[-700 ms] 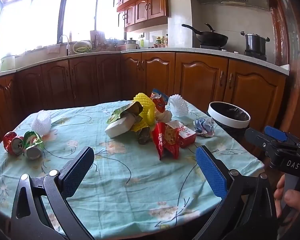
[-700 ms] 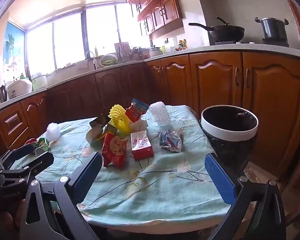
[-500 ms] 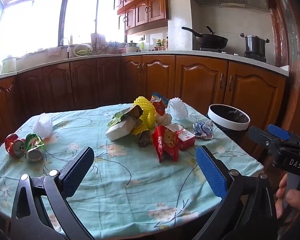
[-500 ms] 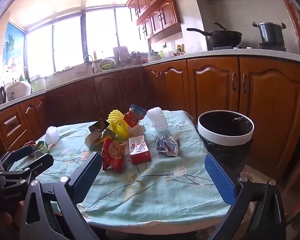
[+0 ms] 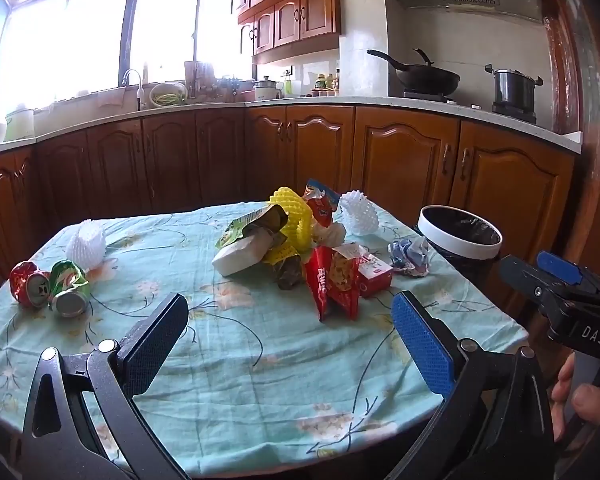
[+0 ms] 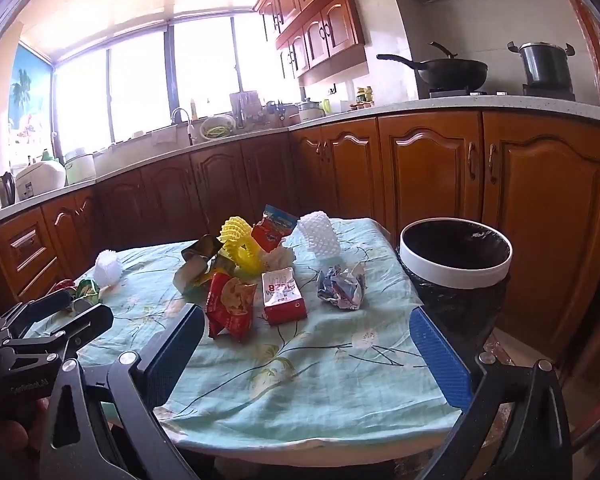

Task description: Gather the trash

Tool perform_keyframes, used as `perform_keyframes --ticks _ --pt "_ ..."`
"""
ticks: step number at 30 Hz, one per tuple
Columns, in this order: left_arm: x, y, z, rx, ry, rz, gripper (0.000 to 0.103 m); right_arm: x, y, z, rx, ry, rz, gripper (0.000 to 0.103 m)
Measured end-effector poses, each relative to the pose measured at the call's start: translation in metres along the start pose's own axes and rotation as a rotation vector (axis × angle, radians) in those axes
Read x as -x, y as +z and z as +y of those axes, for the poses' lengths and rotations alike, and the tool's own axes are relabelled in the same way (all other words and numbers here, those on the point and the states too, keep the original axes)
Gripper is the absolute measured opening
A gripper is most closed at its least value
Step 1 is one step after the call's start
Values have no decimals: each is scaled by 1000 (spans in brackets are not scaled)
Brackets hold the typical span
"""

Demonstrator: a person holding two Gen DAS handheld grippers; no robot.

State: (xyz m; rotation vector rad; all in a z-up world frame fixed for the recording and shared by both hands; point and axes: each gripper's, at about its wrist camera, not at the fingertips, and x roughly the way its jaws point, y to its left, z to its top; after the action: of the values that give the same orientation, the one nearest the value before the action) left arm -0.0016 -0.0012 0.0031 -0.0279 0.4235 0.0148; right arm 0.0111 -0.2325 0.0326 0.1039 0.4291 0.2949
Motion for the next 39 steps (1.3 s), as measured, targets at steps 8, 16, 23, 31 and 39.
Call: perform_keyframes --ticks 8,16,23,31,39 --pt "0 -1 -1 -1 2 3 103 1 0 2 0 6 -6 103" --pt "-3 -2 -2 -1 2 11 103 1 0 2 -5 11 -3 103" --pt "-5 -3 -1 1 2 18 103 0 -1 2 -11 18 2 103" --pt "-8 -4 0 0 -1 26 103 -3 -3 0 -21 25 10 103" --pt "-12 -4 0 -4 0 38 103 -5 -3 -3 -34 33 16 103"
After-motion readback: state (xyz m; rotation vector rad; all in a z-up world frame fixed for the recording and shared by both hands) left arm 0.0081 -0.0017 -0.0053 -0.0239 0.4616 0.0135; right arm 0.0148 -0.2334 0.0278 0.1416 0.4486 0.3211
